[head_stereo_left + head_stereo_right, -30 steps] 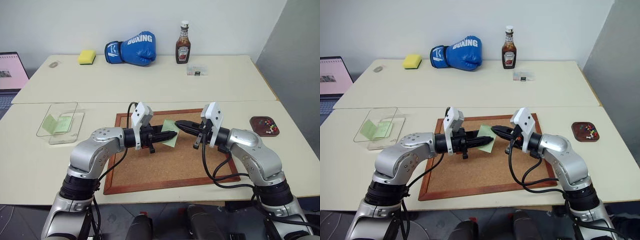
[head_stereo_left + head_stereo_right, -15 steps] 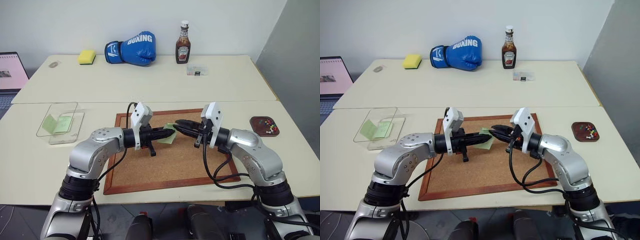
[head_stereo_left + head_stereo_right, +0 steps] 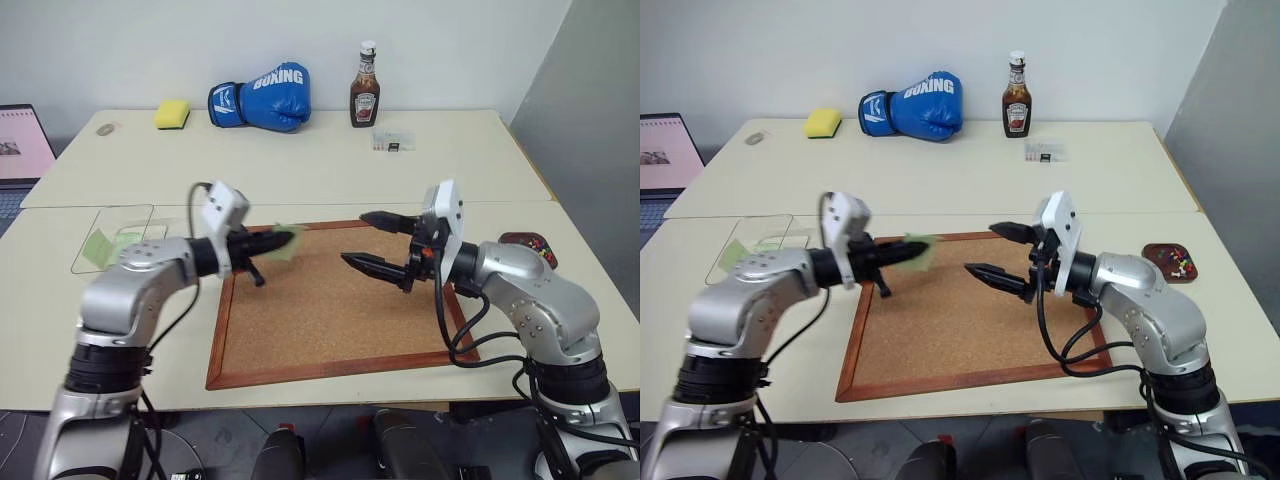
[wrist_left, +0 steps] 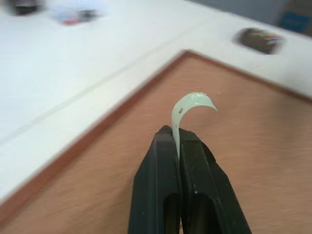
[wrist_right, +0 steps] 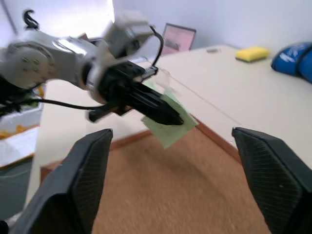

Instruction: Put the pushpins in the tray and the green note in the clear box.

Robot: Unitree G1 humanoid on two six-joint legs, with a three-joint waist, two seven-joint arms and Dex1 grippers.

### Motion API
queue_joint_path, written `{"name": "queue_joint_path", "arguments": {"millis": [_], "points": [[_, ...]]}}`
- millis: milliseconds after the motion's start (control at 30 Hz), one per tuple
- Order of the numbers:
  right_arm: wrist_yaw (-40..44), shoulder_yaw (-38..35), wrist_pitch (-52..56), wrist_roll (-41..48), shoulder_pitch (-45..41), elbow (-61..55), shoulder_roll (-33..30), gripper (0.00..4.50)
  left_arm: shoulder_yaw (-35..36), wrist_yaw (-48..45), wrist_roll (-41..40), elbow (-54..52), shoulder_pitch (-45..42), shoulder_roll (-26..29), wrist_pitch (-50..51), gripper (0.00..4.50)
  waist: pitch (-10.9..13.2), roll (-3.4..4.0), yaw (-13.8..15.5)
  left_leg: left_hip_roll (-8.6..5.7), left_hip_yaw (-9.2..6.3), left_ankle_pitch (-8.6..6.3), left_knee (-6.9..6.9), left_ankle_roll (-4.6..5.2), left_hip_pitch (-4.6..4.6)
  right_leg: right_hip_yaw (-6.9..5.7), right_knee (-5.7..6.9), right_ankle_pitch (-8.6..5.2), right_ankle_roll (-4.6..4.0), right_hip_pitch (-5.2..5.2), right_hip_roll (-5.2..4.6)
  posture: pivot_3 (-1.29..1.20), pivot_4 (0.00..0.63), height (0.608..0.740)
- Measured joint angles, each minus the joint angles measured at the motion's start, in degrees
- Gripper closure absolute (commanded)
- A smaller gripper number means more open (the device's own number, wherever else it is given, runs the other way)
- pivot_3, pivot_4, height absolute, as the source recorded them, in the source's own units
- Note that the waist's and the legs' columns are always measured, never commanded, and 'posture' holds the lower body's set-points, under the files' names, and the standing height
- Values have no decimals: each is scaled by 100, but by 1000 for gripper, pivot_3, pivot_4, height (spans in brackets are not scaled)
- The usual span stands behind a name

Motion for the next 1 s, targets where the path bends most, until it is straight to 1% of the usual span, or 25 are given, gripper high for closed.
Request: {"name": "queue_joint_path", "arguments": {"millis": [100,167,233,300,433,500,533,633,800,867,933,1000], "points": [[-195,-104,358,445,-166,-98,105,42,359,245,232,359,-76,276,-287,4500,0,0,9,0,2,0,-1,0,-4,0,-6,0,0,0,-3,0,150,740],[-402,-183,547,731,-368,-115,297,42,541,678,540,768,-119,414,-551,4500,0,0,8,0,1,0,-1,0,-5,0,-5,0,0,-3,-3,0,150,740],[-589,-257,666,1008,-589,-171,433,42,855,1301,851,1259,-238,456,-715,4500,1,0,5,2,-2,0,-2,0,-6,-4,-3,0,0,-6,-2,0,150,740],[-714,-308,729,1179,-662,-215,451,42,1077,1737,1047,1451,-248,506,-821,4500,1,0,11,2,-2,0,-4,0,-9,-5,-5,0,0,-4,-3,0,150,740],[-848,-300,787,1299,-708,-201,470,42,1163,2366,1409,1667,-162,479,-1031,4500,1,-1,61,-1,-2,0,-2,0,-15,-7,-8,0,0,-5,-9,0,150,740],[-850,-285,786,1301,-728,-201,446,0,1166,2594,1510,1819,-144,435,-1082,4098,0,-1,66,-1,-3,0,-2,0,-14,-10,-8,0,0,-5,-8,0,150,740],[-849,-277,786,1298,-728,-198,430,0,1166,2696,1545,1870,-131,418,-1091,3995,1,-2,66,-1,-3,0,-2,0,-14,-10,-7,0,0,-6,-8,0,150,740],[-850,-267,767,1288,-727,-196,382,0,1176,2894,1622,2110,-89,405,-1146,3346,1,-2,54,0,-3,0,-3,0,-12,-10,-4,0,0,-6,-7,0,150,740],[-873,-267,736,1285,-723,-195,366,0,1175,2974,1680,2506,-70,398,-1335,2214,1,-2,38,0,-3,0,-3,0,-13,-10,-4,0,0,-6,-7,0,150,740],[-893,-267,731,1284,-691,-195,351,0,1175,2993,1686,2607,-77,398,-1397,1892,0,-2,38,0,-3,0,-3,0,-14,-10,-5,1,0,-6,-8,0,150,740],[-910,-267,725,1281,-629,-195,314,0,1170,2989,1686,2673,-86,398,-1450,1442,1,-2,38,0,-3,0,-3,0,-14,-10,-5,1,0,-6,-8,0,150,740],[-965,-267,721,1272,-602,-195,281,0,1165,2965,1685,2687,-108,398,-1463,1101,1,-3,37,0,-3,0,-3,0,-13,-10,-4,1,-1,-6,-7,0,150,740]]}}
